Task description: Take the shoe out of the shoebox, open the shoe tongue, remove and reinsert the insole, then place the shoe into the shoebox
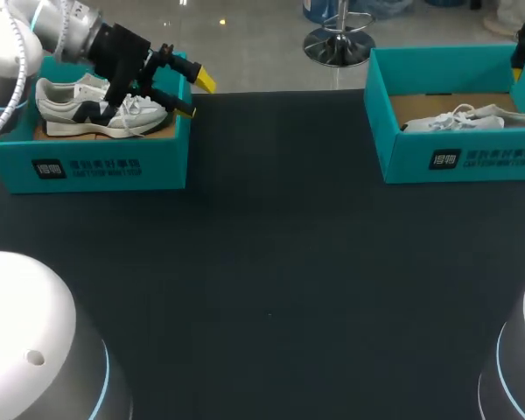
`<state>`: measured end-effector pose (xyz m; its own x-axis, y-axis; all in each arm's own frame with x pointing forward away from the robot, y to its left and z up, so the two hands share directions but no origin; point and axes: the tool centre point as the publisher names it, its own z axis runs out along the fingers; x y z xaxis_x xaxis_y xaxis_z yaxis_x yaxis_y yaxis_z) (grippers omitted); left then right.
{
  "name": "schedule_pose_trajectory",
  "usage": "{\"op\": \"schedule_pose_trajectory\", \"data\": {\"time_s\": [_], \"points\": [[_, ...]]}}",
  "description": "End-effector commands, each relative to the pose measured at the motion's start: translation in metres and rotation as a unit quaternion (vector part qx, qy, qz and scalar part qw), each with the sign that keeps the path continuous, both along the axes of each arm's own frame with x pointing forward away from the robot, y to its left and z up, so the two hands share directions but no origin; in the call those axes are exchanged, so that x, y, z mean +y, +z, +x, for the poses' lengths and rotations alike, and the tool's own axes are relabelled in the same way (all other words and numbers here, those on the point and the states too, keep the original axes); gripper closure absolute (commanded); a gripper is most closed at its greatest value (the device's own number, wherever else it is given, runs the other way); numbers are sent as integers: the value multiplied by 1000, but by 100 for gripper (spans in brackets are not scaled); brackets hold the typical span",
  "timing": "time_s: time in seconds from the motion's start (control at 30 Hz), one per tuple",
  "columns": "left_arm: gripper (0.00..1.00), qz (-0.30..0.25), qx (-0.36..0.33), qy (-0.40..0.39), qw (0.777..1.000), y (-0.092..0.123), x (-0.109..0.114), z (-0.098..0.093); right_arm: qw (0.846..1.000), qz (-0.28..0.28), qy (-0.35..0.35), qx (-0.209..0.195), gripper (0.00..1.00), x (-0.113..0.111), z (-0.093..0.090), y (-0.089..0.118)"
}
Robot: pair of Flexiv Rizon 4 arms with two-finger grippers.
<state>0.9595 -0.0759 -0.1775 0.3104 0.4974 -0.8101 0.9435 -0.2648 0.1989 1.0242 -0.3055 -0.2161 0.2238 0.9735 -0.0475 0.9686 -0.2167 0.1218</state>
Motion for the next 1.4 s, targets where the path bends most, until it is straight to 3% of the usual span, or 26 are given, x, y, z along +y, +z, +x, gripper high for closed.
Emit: {"op": "schedule_pose_trajectory", "data": {"time_s": [0.03,0.3,0.6,1.2,1.4], "points": [[0,85,-3,-4,996,2,7,9,1000,0,0,-1,0,0,-1,0],[0,178,-23,52,982,-11,32,22,1000,0,0,-1,0,0,-1,0],[0,268,-42,119,955,-25,78,39,1000,0,0,-1,0,0,-1,0],[0,274,-40,132,952,-26,83,42,1000,0,0,-1,0,0,-1,0],[0,322,-52,154,933,-27,107,61,1000,0,0,-1,0,0,-1,0]]}}
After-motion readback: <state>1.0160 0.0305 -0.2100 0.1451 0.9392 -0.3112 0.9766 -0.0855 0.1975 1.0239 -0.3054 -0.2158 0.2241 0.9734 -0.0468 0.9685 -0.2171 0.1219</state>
